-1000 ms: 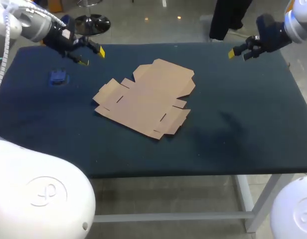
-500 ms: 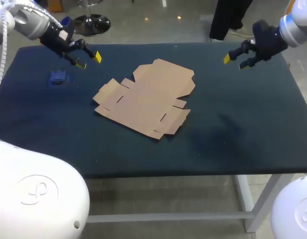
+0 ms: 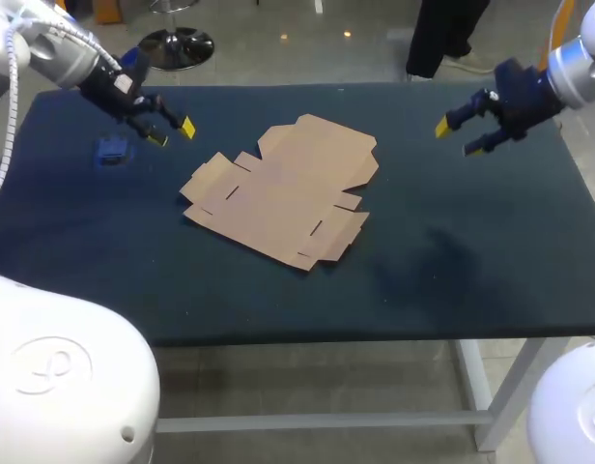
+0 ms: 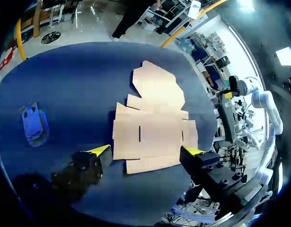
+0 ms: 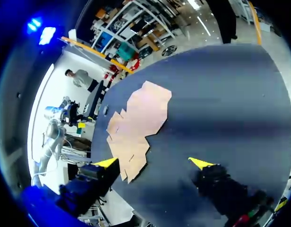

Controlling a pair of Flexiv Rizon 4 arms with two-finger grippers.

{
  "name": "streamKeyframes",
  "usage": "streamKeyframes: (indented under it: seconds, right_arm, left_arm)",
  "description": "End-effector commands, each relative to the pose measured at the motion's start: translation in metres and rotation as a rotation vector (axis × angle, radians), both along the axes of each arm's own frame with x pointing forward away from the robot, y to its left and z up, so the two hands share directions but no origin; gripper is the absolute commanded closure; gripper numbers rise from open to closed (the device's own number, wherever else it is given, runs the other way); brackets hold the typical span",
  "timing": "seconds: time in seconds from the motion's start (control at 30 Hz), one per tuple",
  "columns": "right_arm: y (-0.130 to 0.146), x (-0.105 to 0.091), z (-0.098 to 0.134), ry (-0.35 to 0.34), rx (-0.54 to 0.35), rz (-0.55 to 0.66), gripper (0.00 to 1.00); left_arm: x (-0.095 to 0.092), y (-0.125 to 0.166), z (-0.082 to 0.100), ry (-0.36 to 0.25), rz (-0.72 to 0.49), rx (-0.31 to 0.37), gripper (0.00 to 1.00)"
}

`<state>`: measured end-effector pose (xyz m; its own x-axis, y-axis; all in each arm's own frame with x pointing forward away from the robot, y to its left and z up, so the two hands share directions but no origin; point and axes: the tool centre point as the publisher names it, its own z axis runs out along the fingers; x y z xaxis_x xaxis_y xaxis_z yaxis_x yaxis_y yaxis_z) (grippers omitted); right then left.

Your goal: Assemble the packaging by folding the flat box into shape, placing the metal phone stand inside, and closing the box properly

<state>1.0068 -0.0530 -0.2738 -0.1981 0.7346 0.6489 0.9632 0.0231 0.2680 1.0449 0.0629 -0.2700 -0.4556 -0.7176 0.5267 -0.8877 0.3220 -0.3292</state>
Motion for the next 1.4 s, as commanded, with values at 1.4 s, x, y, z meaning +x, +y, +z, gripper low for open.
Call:
streamKeyframes:
  seconds: [1.4]
  right_arm:
    - [-0.001,-0.026,-0.018,0.178,-0.036,0.04,0.0]
  left_arm:
    - [0.058,-0.023,-0.114,0.26,-0.349,0.095,0.33]
